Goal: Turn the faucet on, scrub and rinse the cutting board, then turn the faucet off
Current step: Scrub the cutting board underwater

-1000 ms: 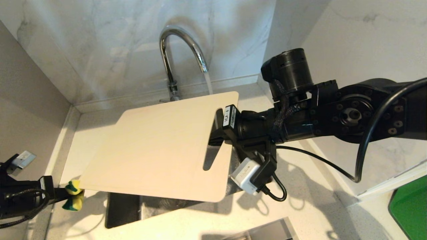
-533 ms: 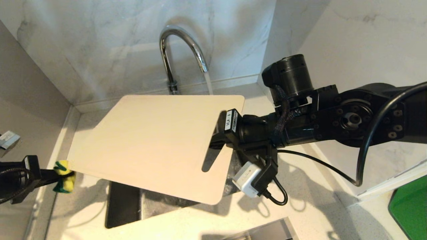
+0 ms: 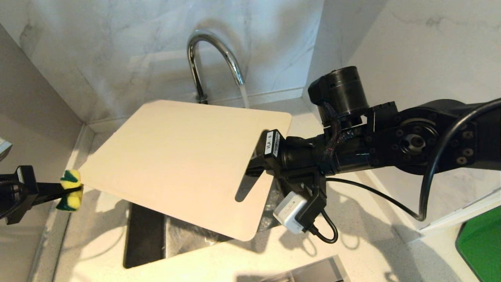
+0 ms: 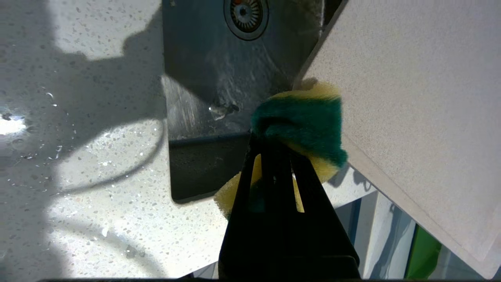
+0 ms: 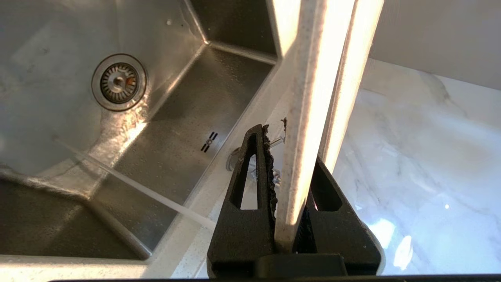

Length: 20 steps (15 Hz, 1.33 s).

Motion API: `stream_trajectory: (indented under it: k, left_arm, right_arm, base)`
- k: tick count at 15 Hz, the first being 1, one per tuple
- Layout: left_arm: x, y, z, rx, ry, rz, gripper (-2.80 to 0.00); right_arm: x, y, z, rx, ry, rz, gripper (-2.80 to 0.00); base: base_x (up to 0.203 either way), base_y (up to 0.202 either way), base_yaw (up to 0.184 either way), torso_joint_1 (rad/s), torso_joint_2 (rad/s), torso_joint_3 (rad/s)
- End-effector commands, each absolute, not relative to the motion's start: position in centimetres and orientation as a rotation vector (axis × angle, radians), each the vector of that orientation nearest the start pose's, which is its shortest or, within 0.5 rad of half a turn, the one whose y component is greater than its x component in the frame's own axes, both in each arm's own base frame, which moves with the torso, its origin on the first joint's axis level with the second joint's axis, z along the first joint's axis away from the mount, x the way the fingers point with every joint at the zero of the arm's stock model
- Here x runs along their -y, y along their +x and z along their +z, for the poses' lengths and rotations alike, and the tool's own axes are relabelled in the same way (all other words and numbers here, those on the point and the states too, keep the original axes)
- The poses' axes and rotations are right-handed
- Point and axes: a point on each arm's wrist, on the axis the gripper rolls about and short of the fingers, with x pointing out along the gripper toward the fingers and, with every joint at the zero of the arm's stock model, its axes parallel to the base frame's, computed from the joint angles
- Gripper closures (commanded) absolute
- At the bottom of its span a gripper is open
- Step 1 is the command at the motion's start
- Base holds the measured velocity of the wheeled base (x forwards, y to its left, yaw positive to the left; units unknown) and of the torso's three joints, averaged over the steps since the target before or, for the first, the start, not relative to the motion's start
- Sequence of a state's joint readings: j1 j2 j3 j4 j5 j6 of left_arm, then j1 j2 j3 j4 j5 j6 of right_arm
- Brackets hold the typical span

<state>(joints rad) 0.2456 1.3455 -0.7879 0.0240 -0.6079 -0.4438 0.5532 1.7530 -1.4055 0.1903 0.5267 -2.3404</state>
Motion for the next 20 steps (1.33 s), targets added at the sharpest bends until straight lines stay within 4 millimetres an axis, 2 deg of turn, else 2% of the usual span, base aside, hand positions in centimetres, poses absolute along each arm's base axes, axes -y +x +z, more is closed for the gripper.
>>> stream_trajectory:
  k: [1,5,8,11,15,17,20]
  left_arm:
    - [-4.0,19.9,20.7,-0.612,-0.683,-0.214,0.00]
    - [-4.2,19.1,18.9,-0.658,-0.708,-0.186,0.00]
    - [-4.0,19.0,19.8,-0.633,-0.710,-0.238,0.00]
    - [-3.2,19.6,21.8,-0.604,-0.718,-0.285,0.00]
    - [0.2,20.6,25.1,-0.638,-0.752,-0.429,0.00]
    - [2.1,21.6,26.6,-0.663,-0.785,-0.497,0.00]
    - [5.1,22.8,27.8,-0.701,-0.789,-0.593,0.00]
  right_arm:
    - [-18.3,27.5,25.5,0.940,-2.014,1.152,0.00]
    - [-18.3,27.4,25.6,0.941,-2.014,1.148,0.00]
    - [-18.2,27.2,25.8,0.946,-2.013,1.146,0.00]
    - [-18.4,26.6,25.8,0.967,-2.009,1.155,0.00]
    - [-20.2,25.1,25.5,1.034,-1.988,1.207,0.00]
    - [-20.2,24.9,25.3,1.023,-1.982,1.231,0.00]
    - [-19.3,23.4,24.5,0.911,-1.997,1.377,0.00]
  base:
    - [0.000,0.000,0.000,0.000,0.00,0.000]
    - [0.000,0.000,0.000,0.000,0.00,0.000]
    - [0.000,0.000,0.000,0.000,0.00,0.000]
    - [0.000,0.000,0.000,0.000,0.00,0.000]
    - [0.000,0.000,0.000,0.000,0.00,0.000]
    - [0.000,0.000,0.000,0.000,0.00,0.000]
    - [0.000,0.000,0.000,0.000,0.00,0.000]
